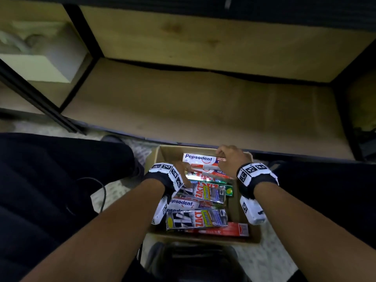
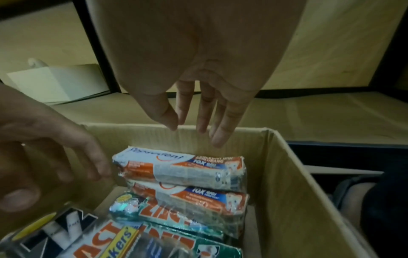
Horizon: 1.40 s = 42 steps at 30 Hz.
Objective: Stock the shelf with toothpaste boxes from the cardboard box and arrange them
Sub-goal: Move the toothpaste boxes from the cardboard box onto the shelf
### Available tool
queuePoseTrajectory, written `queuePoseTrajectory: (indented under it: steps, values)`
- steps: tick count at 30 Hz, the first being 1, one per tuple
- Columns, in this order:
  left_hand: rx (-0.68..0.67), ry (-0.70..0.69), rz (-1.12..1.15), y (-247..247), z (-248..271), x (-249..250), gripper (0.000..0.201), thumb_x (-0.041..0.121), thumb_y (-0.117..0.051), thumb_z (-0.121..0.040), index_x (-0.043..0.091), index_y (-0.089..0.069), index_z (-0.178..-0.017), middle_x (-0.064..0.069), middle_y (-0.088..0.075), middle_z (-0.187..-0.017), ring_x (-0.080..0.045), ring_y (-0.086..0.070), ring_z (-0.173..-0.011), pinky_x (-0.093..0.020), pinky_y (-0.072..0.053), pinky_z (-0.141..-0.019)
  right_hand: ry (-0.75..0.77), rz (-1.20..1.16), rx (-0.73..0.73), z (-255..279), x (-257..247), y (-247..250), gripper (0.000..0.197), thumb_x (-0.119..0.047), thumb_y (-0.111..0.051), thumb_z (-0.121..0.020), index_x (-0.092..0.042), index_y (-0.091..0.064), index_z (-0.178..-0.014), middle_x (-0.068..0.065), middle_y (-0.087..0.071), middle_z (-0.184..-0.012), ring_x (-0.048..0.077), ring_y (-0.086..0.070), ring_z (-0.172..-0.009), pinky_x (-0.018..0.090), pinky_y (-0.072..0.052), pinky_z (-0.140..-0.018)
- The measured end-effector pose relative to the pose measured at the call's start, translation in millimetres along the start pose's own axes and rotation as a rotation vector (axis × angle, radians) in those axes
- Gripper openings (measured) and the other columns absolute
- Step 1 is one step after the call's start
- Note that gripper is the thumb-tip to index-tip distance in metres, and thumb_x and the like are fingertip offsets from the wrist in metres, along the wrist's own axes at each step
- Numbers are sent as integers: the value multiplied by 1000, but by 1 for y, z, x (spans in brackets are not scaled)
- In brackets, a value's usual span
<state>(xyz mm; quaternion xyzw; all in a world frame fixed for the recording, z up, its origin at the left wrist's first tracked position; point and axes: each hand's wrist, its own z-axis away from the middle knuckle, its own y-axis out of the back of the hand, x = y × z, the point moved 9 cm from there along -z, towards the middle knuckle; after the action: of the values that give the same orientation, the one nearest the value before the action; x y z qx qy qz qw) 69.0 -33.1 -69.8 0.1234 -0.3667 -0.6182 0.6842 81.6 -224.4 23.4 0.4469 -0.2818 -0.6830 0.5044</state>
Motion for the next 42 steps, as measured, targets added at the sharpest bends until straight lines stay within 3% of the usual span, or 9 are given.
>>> queuePoseTrajectory:
  steps: [5, 13, 17, 21, 25, 30, 33, 39, 42]
  values:
    - [-28, -76, 60, -22, -2, 1, 79, 36, -87, -68, 21, -51, -136, -6, -48, -141, -29, -53, -125, -36, -48, -98, -8, 32, -31, -14, 3, -30, 37, -16, -63, -89, -27, -55, -124, 1, -53, -135, 23, -56, -117, 37, -50, -96]
    - [-38, -162, 149, -46, -7, 1, 79, 35, -88, -67, 23, -53, -136, -5, -53, -136, -23, -55, -121, -40, -51, -98, 24, 141, 30, -23, 12, -61, 52, -28, -66, -86, -26, -45, -134, 3, -45, -136, 26, -50, -121, 42, -41, -103]
    - [-83, -179, 172, -49, -7, 0, 78, 31, -90, -63, 28, -56, -133, 0, -53, -135, -21, -57, -117, -41, -53, -95, 25, 203, 125, -24, 12, -66, 46, -26, -67, -84, -28, -48, -126, 3, -50, -127, 27, -50, -112, 44, -43, -95]
    - [-59, -185, 112, -46, -5, 2, 73, 33, -89, -65, 28, -59, -132, 0, -58, -132, -21, -60, -114, -38, -54, -93, 10, 265, 152, -26, 18, -71, 50, -31, -62, -90, -33, -44, -137, 0, -50, -132, 28, -48, -114, 47, -42, -94]
    - [-1, -189, 76, -39, 1, 3, 61, 44, -86, -64, 30, -65, -119, 1, -66, -122, -19, -64, -107, -37, -55, -90, -46, 266, 122, -24, 26, -75, 46, -40, -64, -87, -37, -50, -130, 0, -51, -127, 29, -47, -113, 47, -39, -94]
    - [8, -191, 106, -37, 12, 1, 38, 40, -85, -63, 34, -69, -97, 5, -70, -110, -16, -66, -99, -37, -56, -86, -151, 164, 70, -8, 41, -71, 48, -31, -66, -83, -34, -52, -129, 3, -49, -132, 33, -46, -119, 47, -41, -96]
    - [26, -174, 144, -38, 21, -7, 31, 39, -85, -61, 40, -62, -83, 9, -70, -105, -13, -67, -96, -36, -56, -85, -201, 131, 72, 3, 51, -68, 52, -54, -69, -80, -32, -55, -124, 3, -51, -132, 34, -48, -120, 46, -44, -98]
    - [2, -100, 153, -30, 39, -8, 49, 32, -85, -71, 10, -69, -111, -6, -66, -123, -24, -62, -112, -35, -50, -95, -268, -51, 18, 20, 56, -70, 63, -74, -55, -76, -24, -59, -113, 7, -60, -120, 32, -60, -109, 41, -52, -92]
    - [38, -38, 124, -26, 41, -17, 49, 34, -80, -78, 12, -63, -118, -4, -65, -123, -22, -62, -109, -31, -51, -91, -309, -112, -55, 26, 56, -76, 63, -69, -52, -77, -14, -64, -106, 10, -67, -107, 30, -66, -93, 34, -55, -82]
